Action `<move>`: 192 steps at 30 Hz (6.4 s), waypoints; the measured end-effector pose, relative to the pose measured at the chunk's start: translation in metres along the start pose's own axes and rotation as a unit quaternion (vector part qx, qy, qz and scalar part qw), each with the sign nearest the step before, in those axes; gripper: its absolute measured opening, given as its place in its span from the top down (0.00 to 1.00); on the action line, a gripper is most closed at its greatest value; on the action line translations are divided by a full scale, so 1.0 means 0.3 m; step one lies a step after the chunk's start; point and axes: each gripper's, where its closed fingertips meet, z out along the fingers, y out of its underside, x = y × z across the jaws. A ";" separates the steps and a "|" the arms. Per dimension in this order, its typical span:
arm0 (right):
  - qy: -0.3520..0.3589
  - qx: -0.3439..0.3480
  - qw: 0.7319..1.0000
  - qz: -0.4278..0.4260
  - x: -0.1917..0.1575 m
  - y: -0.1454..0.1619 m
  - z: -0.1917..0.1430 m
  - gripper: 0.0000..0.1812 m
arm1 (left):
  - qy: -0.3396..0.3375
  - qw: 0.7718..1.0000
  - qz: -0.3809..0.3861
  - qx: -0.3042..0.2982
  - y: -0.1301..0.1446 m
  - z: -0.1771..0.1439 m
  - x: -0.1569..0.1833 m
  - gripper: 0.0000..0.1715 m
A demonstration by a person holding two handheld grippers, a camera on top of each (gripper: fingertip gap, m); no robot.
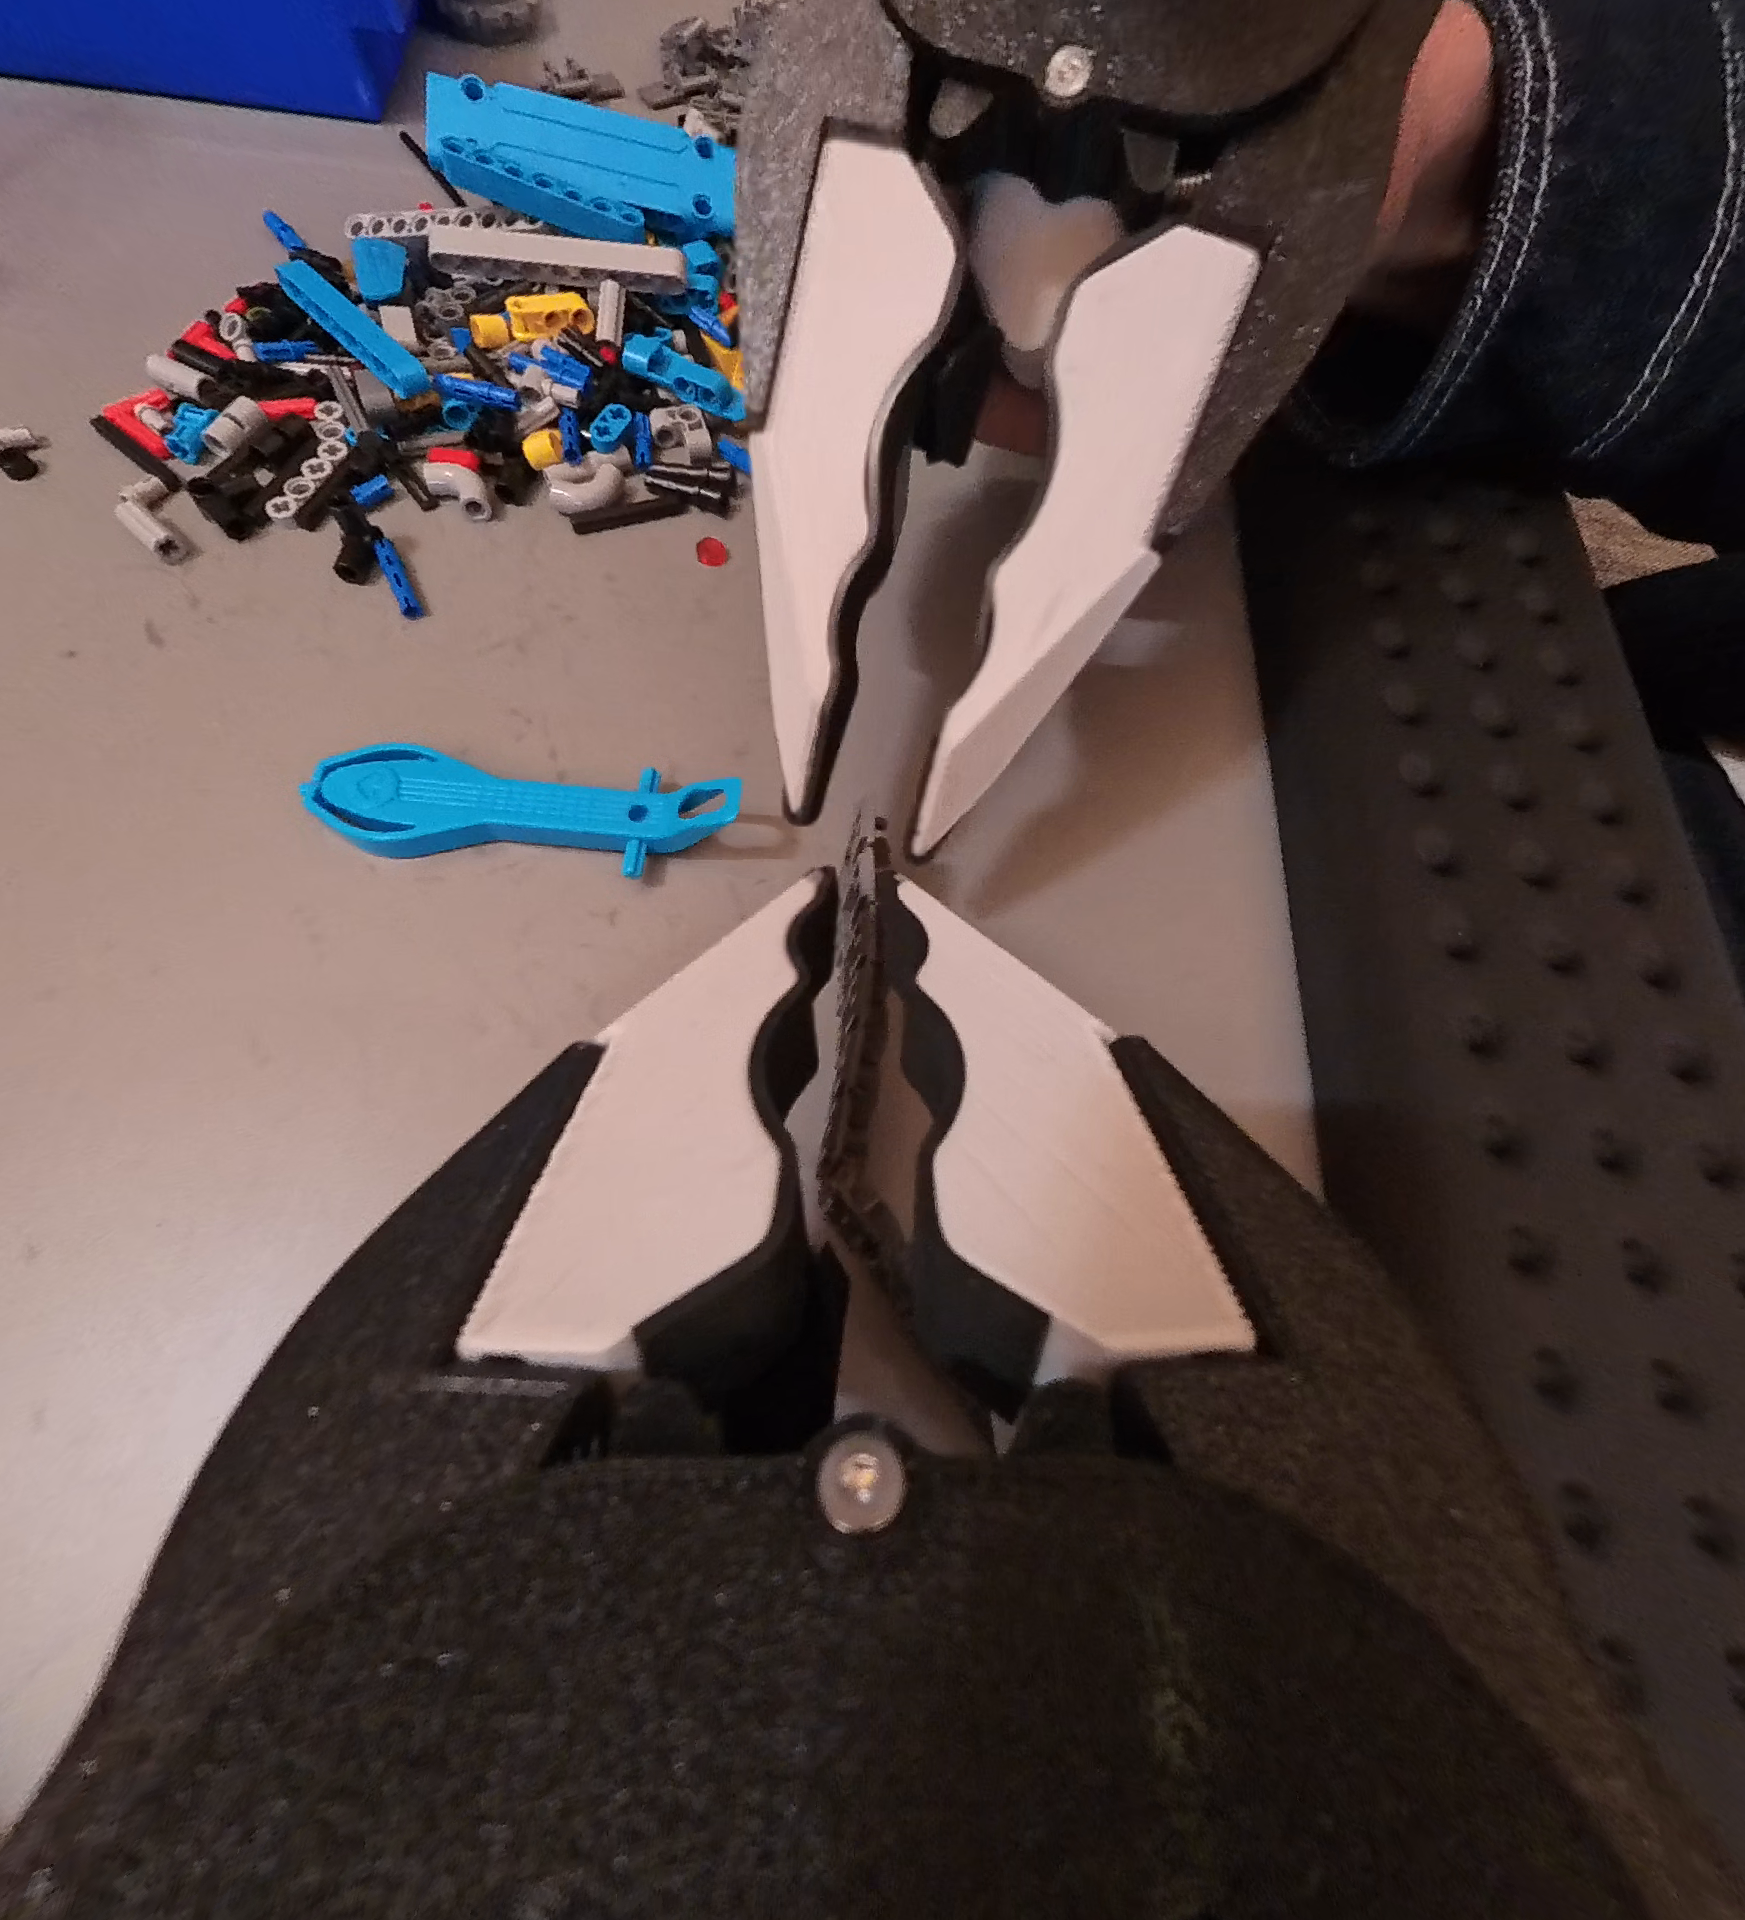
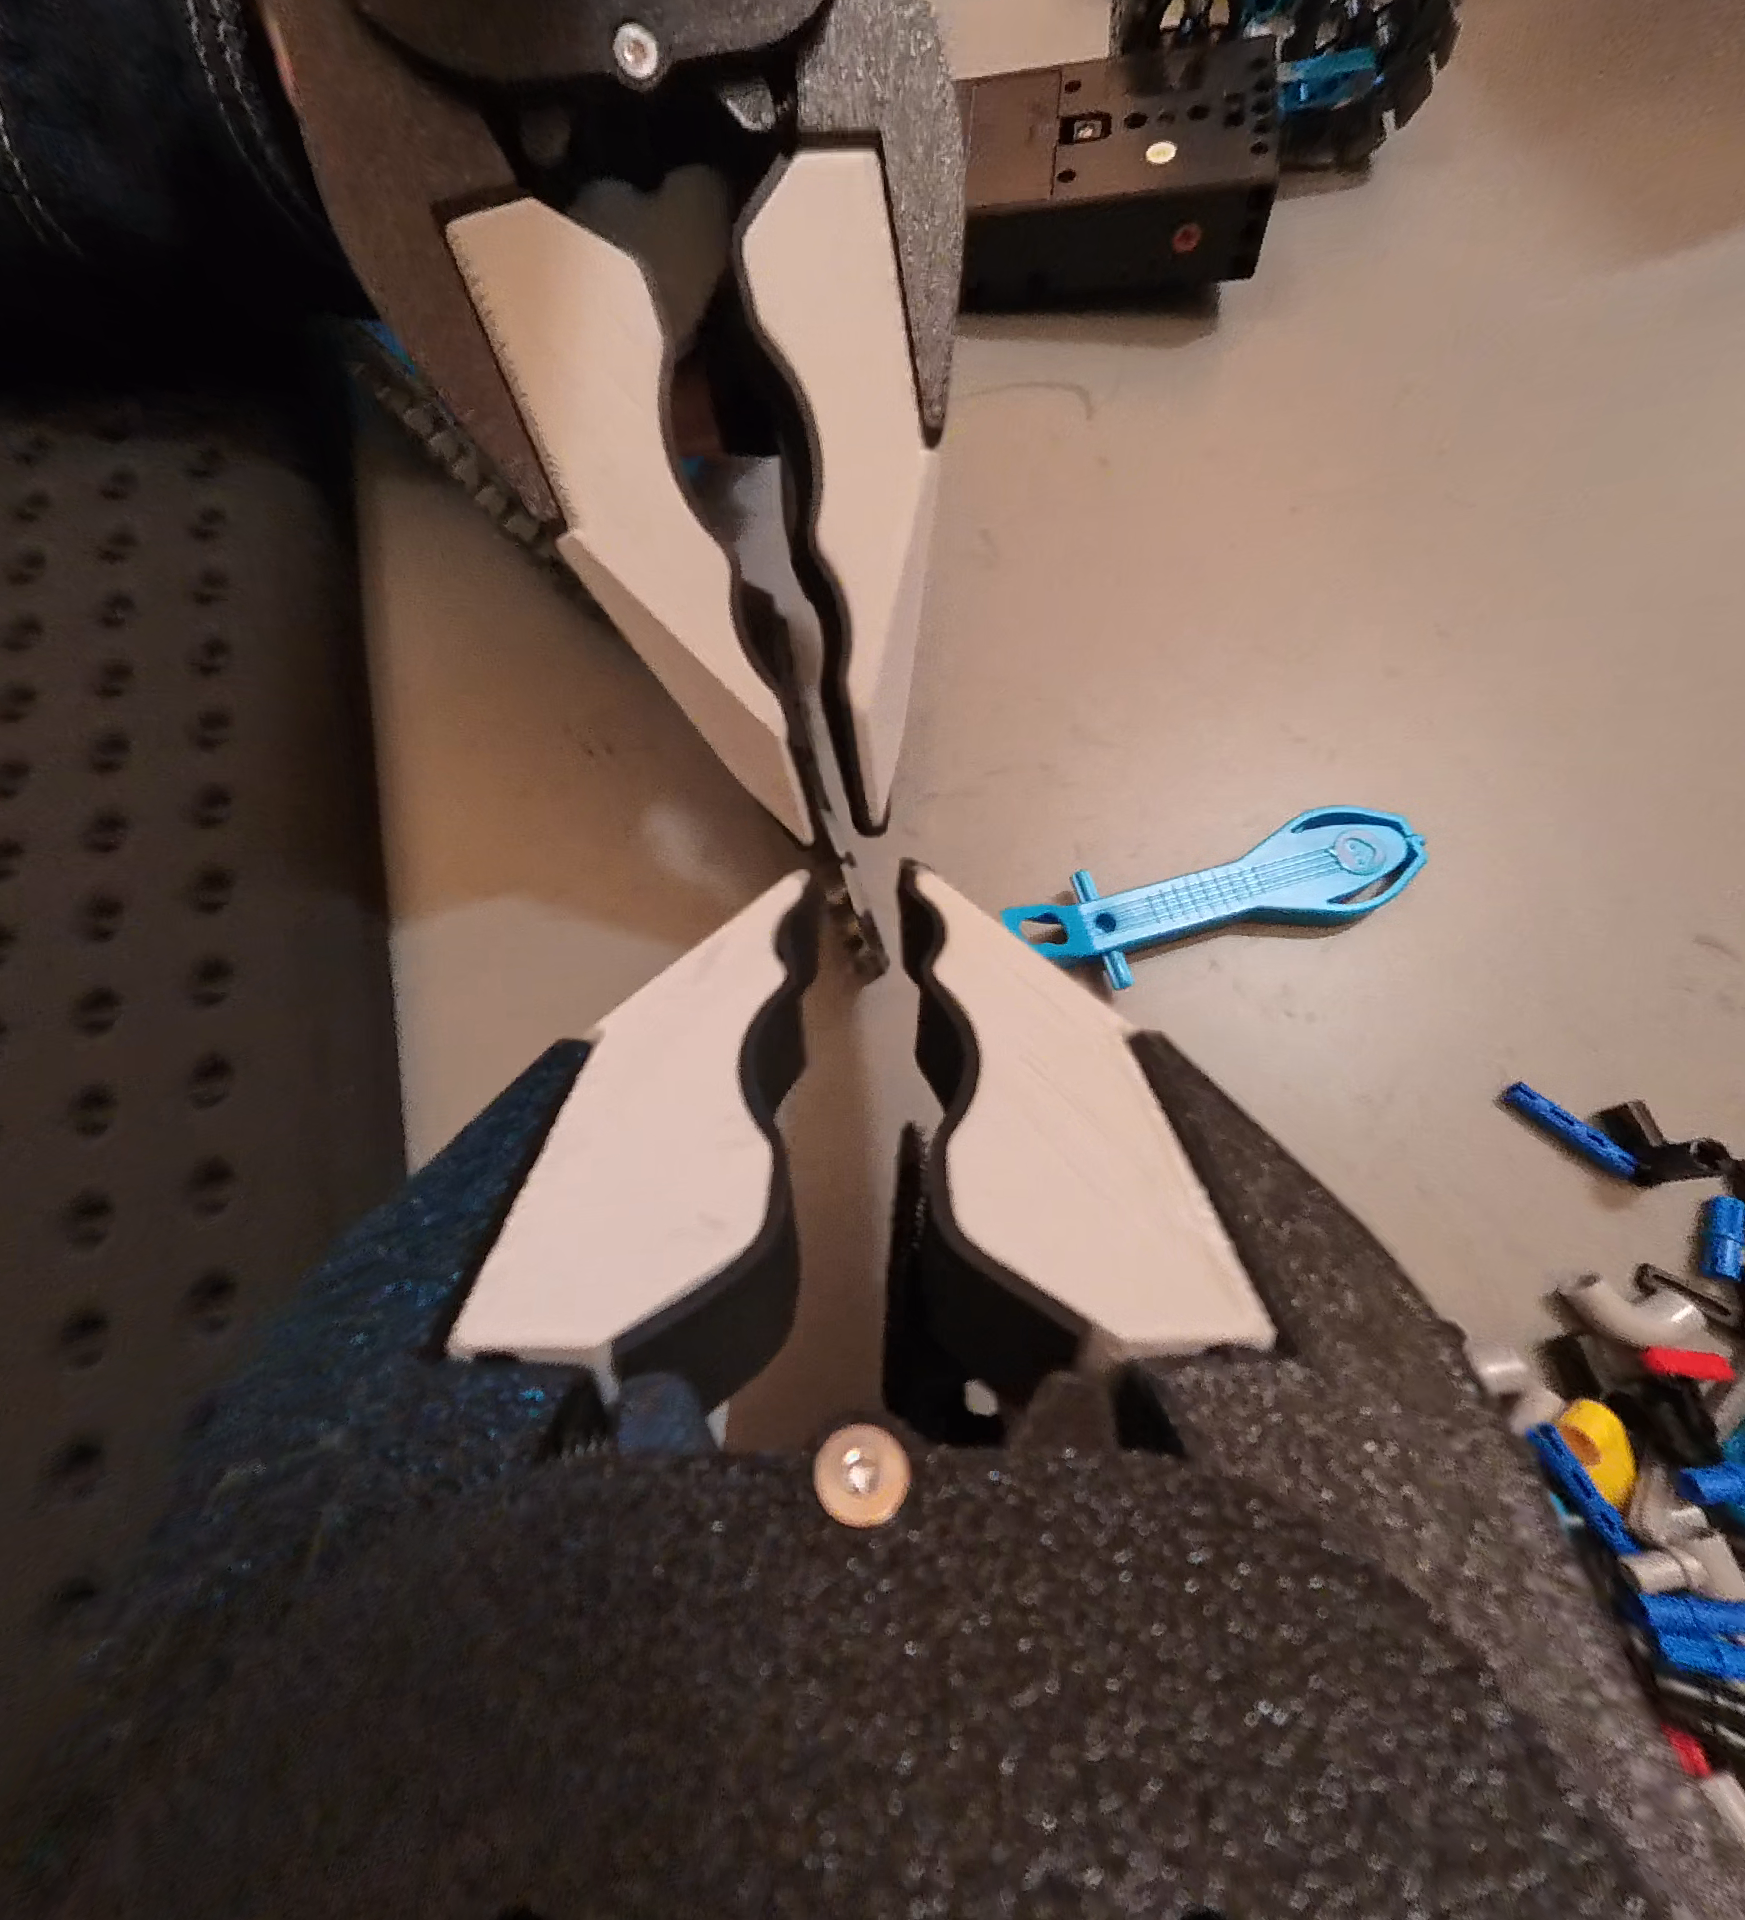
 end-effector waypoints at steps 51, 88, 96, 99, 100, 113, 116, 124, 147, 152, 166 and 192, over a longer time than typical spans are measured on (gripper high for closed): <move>0.395 0.073 0.869 0.290 0.488 0.434 -0.860 0.83 | -0.053 0.998 -0.003 0.023 -0.024 -0.058 -0.075 0.91; 0.077 0.026 0.995 0.062 0.030 0.060 -0.050 1.00 | -0.041 0.998 -0.050 0.001 -0.041 0.088 -0.025 0.99; 0.118 0.031 0.989 0.081 0.044 0.059 -0.048 1.00 | -0.087 0.994 -0.072 0.002 -0.043 0.084 -0.044 0.99; 0.121 0.040 0.988 0.088 0.043 0.055 -0.051 1.00 | -0.116 0.991 -0.061 0.006 -0.049 0.080 -0.046 0.99; 0.123 0.044 0.987 0.090 0.042 0.053 -0.053 1.00 | -0.119 0.991 -0.067 0.010 -0.052 0.079 -0.046 0.99; 0.139 0.038 0.987 0.077 0.040 0.061 -0.052 1.00 | -0.128 0.987 -0.092 0.014 -0.048 0.087 -0.046 0.99; 0.149 0.035 0.986 0.068 0.041 0.061 -0.050 1.00 | -0.129 0.987 -0.094 0.014 -0.047 0.087 -0.049 1.00; 0.128 0.041 0.989 0.054 0.028 0.055 -0.048 0.99 | -0.064 0.997 -0.049 0.009 -0.039 0.077 -0.016 0.99; 0.109 0.032 0.993 0.028 -0.007 0.051 -0.033 1.00 | -0.017 0.999 -0.027 0.019 -0.034 0.063 0.012 0.99; 0.109 0.032 0.992 0.045 -0.014 0.053 -0.037 1.00 | -0.029 0.998 -0.052 0.019 -0.035 0.065 0.008 0.99; 0.074 0.124 0.982 0.119 -0.009 0.007 -0.142 0.99 | -0.090 0.993 -0.063 0.034 -0.024 -0.024 -0.095 1.00; 0.367 0.261 0.890 0.078 0.265 0.054 -0.804 0.76 | -0.156 0.978 -0.104 0.096 -0.015 -0.121 -0.180 0.89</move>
